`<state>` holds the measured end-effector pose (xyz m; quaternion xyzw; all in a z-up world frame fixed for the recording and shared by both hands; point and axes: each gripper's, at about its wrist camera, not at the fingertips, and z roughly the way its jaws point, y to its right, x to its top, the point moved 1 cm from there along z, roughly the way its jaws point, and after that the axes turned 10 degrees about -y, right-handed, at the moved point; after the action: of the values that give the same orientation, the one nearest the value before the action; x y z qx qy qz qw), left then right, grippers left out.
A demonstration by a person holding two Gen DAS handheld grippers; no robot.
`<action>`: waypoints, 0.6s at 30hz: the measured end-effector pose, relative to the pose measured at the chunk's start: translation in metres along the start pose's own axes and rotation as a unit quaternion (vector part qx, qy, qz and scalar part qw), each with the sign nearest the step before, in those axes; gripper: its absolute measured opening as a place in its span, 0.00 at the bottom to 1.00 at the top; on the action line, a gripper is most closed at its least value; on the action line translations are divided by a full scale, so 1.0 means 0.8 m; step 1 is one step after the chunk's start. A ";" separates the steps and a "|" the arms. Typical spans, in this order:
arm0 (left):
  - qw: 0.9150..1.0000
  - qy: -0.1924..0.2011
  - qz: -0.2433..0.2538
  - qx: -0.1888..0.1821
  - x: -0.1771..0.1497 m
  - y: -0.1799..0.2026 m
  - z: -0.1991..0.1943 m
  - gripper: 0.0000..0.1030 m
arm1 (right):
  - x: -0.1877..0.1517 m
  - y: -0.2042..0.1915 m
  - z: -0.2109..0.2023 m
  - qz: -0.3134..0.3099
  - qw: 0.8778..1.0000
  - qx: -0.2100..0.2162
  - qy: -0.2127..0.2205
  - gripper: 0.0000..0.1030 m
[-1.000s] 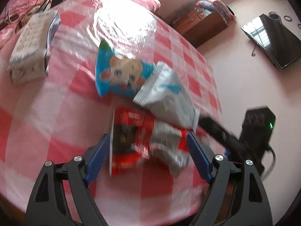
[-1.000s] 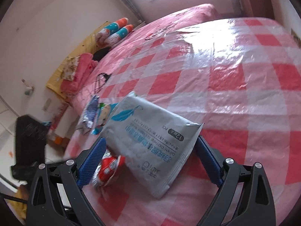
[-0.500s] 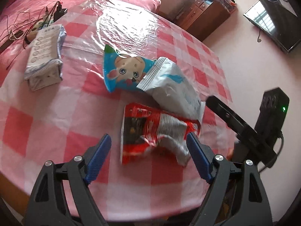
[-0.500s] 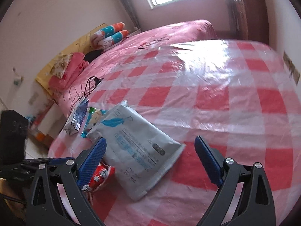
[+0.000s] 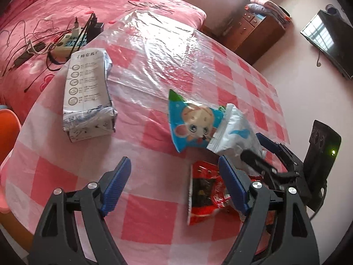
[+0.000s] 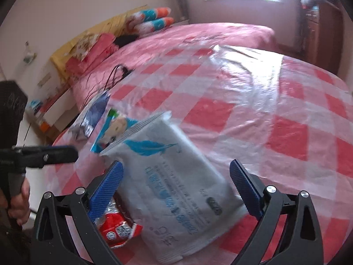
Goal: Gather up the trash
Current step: 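Grasp the blue cartoon snack bag with the left tool while the right tool grasps the white wipes pack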
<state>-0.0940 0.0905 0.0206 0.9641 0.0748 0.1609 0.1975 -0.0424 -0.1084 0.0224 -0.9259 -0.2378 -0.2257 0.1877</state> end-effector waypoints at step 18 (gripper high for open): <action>0.994 0.029 0.098 0.037 0.015 0.030 0.004 0.80 | -0.016 -0.002 0.003 0.004 0.998 -0.064 -0.023 0.94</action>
<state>-0.0798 0.0698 0.0314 0.9684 -0.0085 0.2043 0.1428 -0.0528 -0.1106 0.0145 -0.9421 -0.2232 -0.2179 0.1234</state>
